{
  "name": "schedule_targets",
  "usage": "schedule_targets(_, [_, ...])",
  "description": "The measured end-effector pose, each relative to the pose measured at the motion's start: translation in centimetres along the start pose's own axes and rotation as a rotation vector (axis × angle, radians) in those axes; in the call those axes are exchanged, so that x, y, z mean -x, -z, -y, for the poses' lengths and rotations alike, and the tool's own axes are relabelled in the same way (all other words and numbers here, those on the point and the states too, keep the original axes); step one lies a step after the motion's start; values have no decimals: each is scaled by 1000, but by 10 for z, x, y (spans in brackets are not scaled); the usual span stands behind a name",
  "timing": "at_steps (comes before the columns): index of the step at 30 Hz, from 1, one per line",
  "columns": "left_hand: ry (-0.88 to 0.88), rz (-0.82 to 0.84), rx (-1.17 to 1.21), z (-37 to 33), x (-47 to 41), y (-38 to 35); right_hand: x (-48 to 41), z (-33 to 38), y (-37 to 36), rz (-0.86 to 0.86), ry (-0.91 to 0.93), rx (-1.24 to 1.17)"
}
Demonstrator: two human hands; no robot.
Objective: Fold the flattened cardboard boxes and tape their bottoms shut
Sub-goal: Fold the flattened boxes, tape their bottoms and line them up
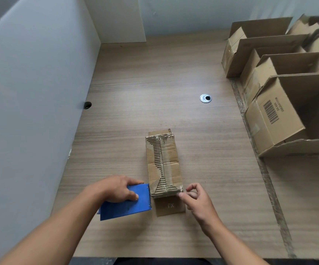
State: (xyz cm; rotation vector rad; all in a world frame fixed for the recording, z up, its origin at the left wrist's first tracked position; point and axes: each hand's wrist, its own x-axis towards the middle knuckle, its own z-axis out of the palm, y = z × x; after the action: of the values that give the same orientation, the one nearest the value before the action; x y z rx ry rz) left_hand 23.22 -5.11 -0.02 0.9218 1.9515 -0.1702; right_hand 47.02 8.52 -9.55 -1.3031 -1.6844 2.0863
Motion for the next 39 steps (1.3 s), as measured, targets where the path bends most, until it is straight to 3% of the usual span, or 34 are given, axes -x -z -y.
schedule_targets(7, [15,20,-7,-4,1,3,-6,0,-9,-149,0,104])
schedule_targets(10, [22,28,0,-4,0,4,-9,3,-8,-156,86,423])
schedule_targets(13, [25,35,2,-4,0,4,-13,6,-3,-93,195,911])
schedule_targets(17, [20,33,0,-5,1,4,-18,10,2,-137,624,1250])
schedule_targets(19, [12,27,1,-5,1,3,-28,16,1,-39,767,1326])
schedule_targets(22, [0,5,-4,-1,0,-1,-43,26,-10,213,854,1453])
schedule_targets(25, [-31,-21,1,3,1,-7,-55,25,-28,333,918,1599])
schedule_targets(36, [-96,-41,49,49,27,-9,-77,13,-25,280,1070,1606])
schedule_targets(39, [-38,-35,44,67,34,-9,-78,12,-25,273,1068,1619])
